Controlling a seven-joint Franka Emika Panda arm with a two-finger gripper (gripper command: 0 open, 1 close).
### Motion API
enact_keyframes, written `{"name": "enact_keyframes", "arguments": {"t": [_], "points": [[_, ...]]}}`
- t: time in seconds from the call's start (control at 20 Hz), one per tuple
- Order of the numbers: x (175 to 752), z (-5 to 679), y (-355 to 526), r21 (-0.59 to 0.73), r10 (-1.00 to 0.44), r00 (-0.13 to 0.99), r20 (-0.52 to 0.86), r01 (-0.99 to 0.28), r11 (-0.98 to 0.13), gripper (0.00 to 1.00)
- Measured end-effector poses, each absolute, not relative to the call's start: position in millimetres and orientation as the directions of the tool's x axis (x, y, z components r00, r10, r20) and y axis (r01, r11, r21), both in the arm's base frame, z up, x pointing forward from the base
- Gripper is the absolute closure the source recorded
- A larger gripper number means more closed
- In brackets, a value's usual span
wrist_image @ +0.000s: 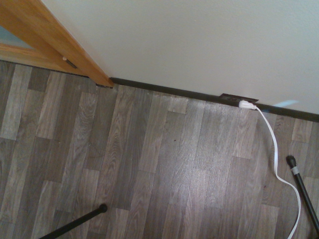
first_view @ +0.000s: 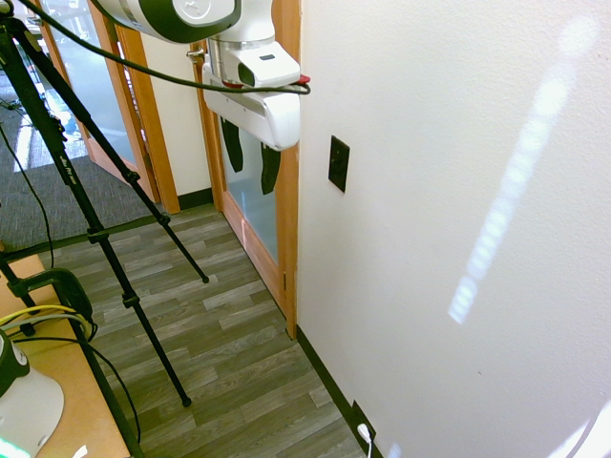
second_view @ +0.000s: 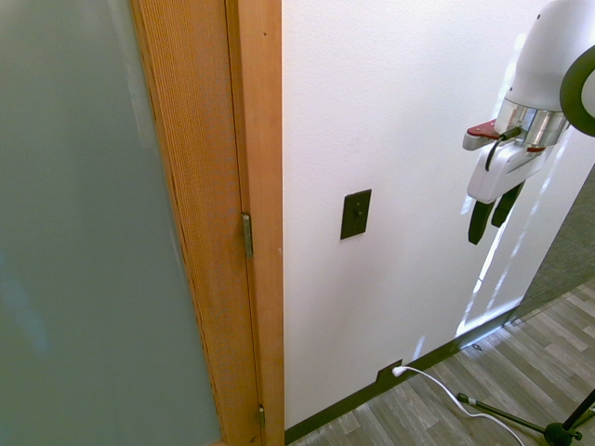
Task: Turn off the light
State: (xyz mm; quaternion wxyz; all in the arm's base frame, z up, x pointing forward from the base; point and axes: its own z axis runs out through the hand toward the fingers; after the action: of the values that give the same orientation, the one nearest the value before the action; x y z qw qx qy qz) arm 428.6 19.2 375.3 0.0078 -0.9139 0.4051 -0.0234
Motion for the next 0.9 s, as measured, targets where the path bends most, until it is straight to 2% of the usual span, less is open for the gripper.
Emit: {"name": "enact_keyframes", "arguments": {"t": [0.15, 0.35, 0.6, 0.85, 0.9], "points": [[431.1, 374.0, 21.6, -0.045, -0.744, 0.667, 0.046, -0.742, -0.668, 0.0], [458.7, 357.5, 37.4, -0.132, -0.758, 0.645, 0.091, -0.747, -0.651, 0.0], [506.7, 332.3, 61.2, -0.227, -0.799, 0.587, 0.133, -0.766, -0.601, 0.0], [545.7, 323.7, 79.3, -0.295, -0.837, 0.495, 0.231, -0.785, -0.545, 0.0], [551.2, 320.2, 82.4, -0.302, -0.84, 0.485, 0.243, -0.785, -0.541, 1.0]]}}
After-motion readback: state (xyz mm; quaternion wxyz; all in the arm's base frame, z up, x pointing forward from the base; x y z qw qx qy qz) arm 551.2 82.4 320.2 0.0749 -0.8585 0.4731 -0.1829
